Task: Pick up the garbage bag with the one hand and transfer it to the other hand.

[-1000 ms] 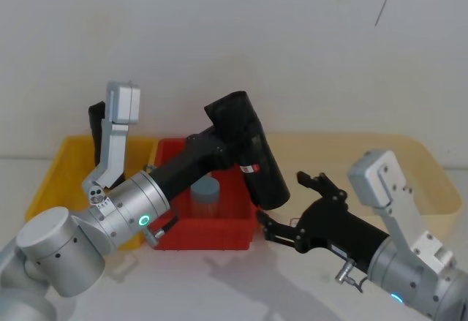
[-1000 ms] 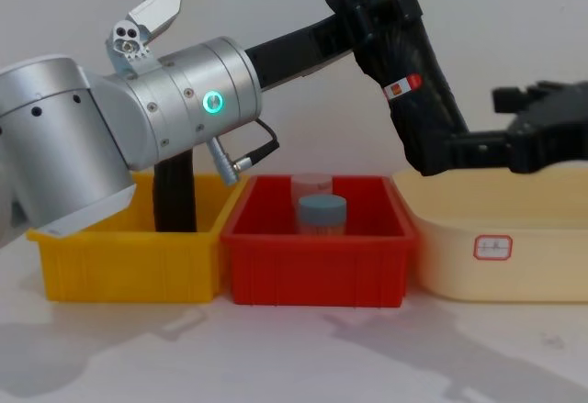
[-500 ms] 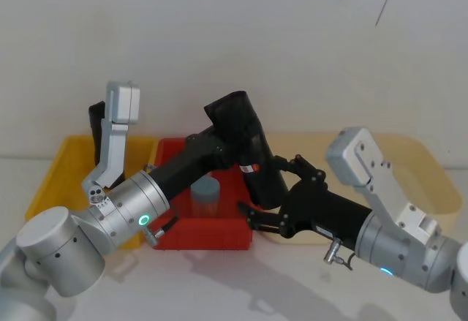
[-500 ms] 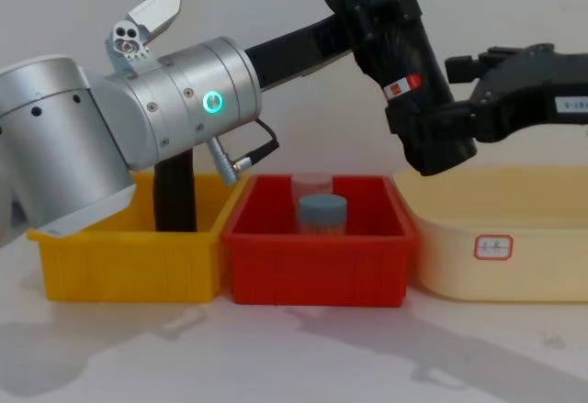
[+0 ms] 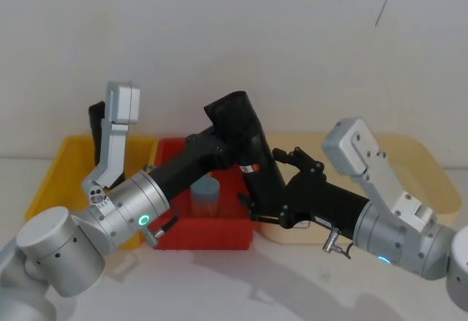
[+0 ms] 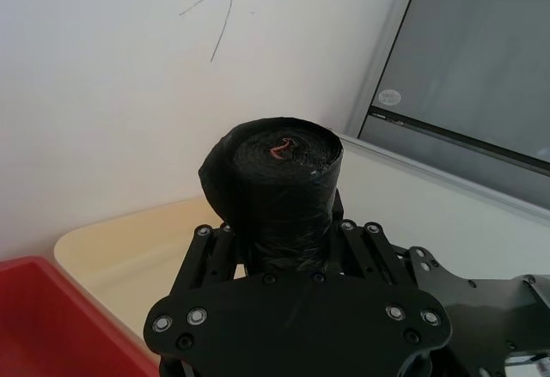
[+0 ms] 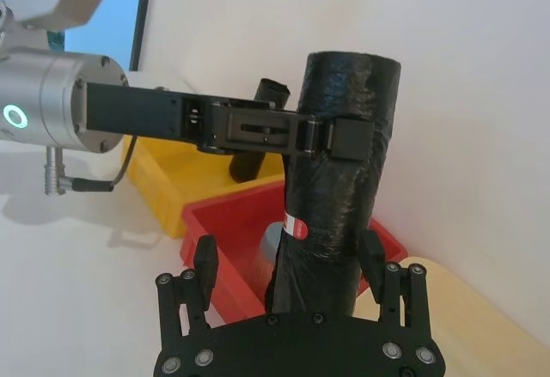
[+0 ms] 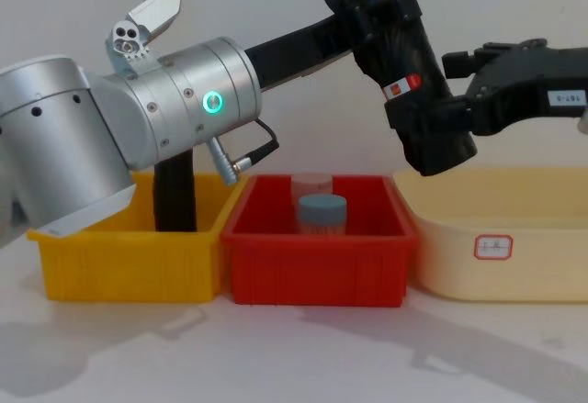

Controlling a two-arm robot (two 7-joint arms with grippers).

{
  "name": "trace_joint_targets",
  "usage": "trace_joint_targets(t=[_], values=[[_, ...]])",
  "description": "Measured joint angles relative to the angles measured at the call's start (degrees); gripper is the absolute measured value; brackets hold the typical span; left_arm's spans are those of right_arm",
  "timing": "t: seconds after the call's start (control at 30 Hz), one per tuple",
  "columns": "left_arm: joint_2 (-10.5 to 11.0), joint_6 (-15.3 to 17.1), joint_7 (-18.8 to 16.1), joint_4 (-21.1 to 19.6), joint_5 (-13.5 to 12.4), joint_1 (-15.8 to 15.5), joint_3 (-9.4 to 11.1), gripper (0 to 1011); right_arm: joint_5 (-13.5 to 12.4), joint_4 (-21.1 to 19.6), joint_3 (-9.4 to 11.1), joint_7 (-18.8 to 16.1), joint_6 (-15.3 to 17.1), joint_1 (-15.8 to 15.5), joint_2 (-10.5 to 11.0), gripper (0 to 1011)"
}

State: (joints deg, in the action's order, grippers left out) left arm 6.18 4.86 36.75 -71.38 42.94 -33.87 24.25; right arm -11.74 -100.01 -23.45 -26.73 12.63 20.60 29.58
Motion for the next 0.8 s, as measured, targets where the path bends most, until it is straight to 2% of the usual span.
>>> trace_joint_targets(t=[0.33, 0.57, 0.8], values=[[0.01, -0.01, -0.01, 0.0, -0.01, 0.0, -0.01, 452, 1.03, 1.8, -1.49, -0.71, 1.78, 2.08, 0.02, 1000], [0.01, -0.01, -0.01, -0.01, -0.01, 0.0, -0.01, 452, 1.95, 4.1, -3.3, -1.92, 3.07, 4.58, -0.5, 1000], [-0.01, -0.01, 0.0, -0.01, -0.01, 0.0, 0.01, 452, 2.38, 6.11, -4.19, -2.47, 3.42, 6.32, -1.11, 1000]])
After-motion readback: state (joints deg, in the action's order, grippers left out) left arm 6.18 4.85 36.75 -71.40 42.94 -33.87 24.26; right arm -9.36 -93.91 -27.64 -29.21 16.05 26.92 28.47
